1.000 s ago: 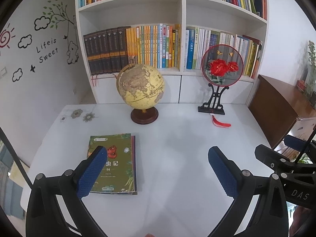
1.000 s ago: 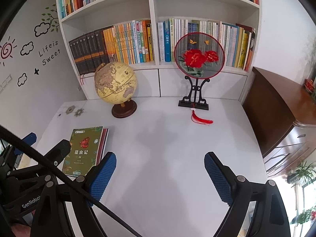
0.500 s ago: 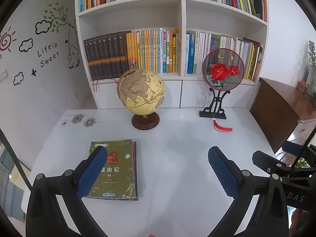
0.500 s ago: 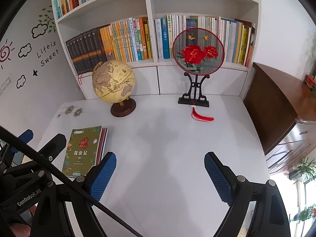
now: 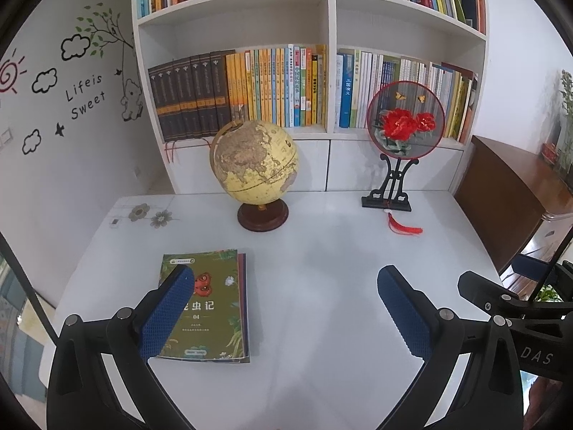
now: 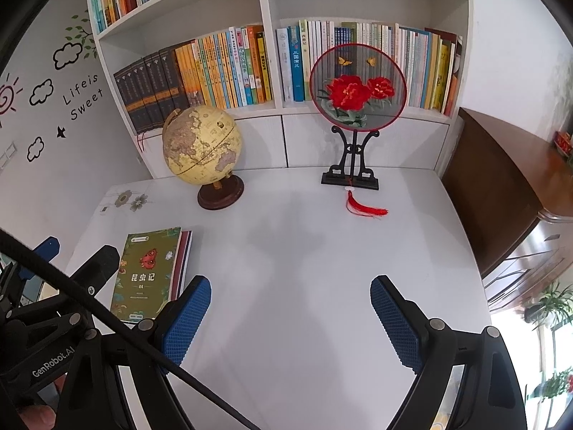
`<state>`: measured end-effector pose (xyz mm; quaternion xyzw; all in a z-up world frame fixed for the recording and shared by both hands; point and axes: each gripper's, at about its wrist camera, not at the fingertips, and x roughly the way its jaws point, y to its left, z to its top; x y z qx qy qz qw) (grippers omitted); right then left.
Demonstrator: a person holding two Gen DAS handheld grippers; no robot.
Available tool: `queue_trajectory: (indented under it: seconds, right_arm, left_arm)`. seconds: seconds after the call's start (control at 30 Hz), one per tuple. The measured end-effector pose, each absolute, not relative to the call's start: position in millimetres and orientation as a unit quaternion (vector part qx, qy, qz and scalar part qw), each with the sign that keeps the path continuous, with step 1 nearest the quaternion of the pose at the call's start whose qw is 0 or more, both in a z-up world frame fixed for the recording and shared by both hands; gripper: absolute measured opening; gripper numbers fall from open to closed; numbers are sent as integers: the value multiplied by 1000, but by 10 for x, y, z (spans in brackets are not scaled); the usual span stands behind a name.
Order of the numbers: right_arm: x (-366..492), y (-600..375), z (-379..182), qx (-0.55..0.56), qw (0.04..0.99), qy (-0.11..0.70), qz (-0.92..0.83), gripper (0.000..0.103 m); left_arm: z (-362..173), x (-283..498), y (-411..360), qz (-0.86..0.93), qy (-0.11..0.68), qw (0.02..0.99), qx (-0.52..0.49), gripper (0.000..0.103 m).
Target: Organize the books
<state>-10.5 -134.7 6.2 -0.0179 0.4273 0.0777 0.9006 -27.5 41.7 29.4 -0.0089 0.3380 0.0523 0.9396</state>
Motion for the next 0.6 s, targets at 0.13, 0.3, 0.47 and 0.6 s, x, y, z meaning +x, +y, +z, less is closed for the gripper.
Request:
queue_trajectory:
  seconds: [0.13,0.3,0.47,0.6]
  right_arm:
    - [-85,-1345,52,-20,899,429,78,90]
    - [-78,-1323,33,-24,898,432,79,90]
    - [-61,-1334,24,-20,898,433,79,90]
    - [-55,-1342,20,-20,898,433,78,90]
  left_arm:
    - [299,-271,440,53,339,939,-14,102]
    - [273,-235,451,46,349,936,-18,102]
    - [260,-222,451,42,352,935,-19,102]
    - [253,-216,442,37,354,934,-19,102]
